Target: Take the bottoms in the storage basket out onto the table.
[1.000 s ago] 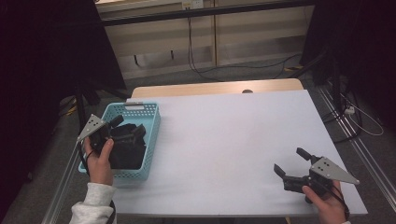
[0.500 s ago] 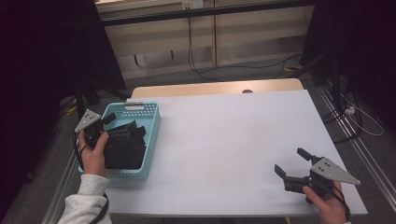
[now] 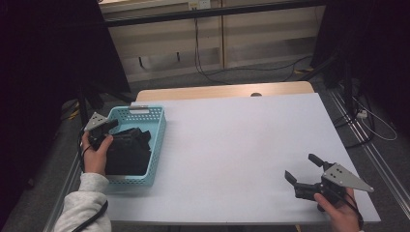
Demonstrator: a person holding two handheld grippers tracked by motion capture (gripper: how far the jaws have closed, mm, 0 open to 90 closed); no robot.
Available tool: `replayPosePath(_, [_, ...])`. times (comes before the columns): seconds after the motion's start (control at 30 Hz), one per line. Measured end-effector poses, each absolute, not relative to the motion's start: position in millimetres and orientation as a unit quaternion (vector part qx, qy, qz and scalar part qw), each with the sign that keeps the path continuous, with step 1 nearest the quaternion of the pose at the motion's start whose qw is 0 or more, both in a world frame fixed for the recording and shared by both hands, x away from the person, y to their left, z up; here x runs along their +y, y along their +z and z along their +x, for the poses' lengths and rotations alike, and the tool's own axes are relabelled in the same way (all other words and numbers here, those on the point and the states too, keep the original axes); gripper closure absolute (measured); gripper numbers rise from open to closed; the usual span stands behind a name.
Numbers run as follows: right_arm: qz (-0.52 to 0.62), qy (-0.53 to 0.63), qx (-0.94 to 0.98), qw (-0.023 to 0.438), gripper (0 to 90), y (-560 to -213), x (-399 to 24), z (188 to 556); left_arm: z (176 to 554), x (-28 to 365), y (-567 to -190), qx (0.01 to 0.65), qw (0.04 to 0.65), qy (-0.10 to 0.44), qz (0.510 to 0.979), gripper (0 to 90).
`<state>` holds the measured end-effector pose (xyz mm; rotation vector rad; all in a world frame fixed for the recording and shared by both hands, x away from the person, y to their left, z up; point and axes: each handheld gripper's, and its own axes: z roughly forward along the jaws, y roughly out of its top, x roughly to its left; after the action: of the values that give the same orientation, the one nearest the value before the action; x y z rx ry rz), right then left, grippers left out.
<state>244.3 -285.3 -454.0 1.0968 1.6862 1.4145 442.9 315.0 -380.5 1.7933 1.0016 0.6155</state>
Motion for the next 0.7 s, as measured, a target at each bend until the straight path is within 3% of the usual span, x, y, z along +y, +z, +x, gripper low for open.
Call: replayPosePath(0.7, [0.421,0.546,0.647,0.327,1.5,-455,-284,244,462,321,-424,0.441,0.391,0.211,0.78,3.1])
